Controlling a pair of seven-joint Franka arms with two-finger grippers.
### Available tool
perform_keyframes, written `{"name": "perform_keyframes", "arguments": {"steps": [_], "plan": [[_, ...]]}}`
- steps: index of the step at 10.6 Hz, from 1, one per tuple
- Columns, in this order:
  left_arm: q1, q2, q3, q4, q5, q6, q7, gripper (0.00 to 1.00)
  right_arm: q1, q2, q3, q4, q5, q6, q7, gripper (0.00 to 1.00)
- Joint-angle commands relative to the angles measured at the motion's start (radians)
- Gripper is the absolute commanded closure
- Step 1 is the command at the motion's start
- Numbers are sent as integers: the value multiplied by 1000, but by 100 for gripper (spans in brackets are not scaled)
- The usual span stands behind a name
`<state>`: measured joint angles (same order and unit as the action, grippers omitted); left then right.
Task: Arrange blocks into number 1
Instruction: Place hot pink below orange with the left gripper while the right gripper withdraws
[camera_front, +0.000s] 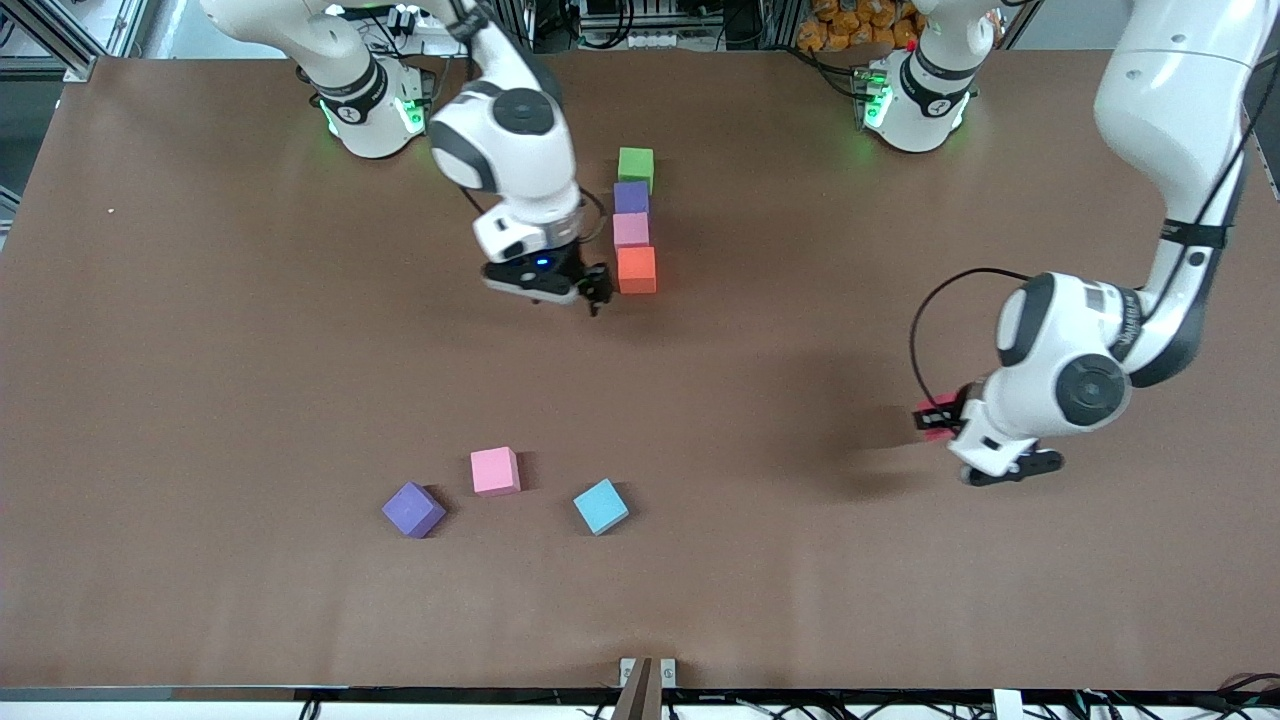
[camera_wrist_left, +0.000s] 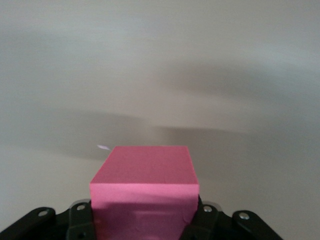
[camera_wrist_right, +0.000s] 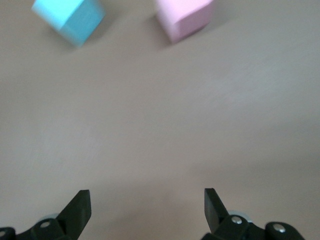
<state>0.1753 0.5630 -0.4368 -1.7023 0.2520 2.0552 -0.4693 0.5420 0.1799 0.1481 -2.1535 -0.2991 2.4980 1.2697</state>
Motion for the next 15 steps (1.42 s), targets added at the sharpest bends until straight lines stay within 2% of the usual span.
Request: {"name": "perform_keyframes", "arguments": {"steps": [1, 4, 6, 7, 9, 12, 15], "plan": [[-101, -14, -51, 15, 39, -18, 15, 100, -144, -121, 30, -71, -9, -16, -63, 0], [-281, -11, -57, 35, 35, -18, 8, 100, -308, -158, 25, -4, 21, -164, -388, 0], [-362, -6, -56, 61, 29, -17, 4, 100, -426, -154, 19, 90, 133, -258, -650, 0], [-410, -3, -46, 69, 29, -17, -18, 100, -479, -149, 16, 131, 165, -289, -747, 0], [-531, 24, 12, 114, 21, -17, -110, 100, -552, -142, 18, 216, 170, -356, -878, 0], [-666, 86, 61, 157, -8, 0, -270, 100, -594, -96, 5, 403, 195, -517, -943, 0], [-723, 118, 63, 156, -62, 55, -373, 100, -594, -59, -31, 523, 193, -573, -1044, 0]]}}
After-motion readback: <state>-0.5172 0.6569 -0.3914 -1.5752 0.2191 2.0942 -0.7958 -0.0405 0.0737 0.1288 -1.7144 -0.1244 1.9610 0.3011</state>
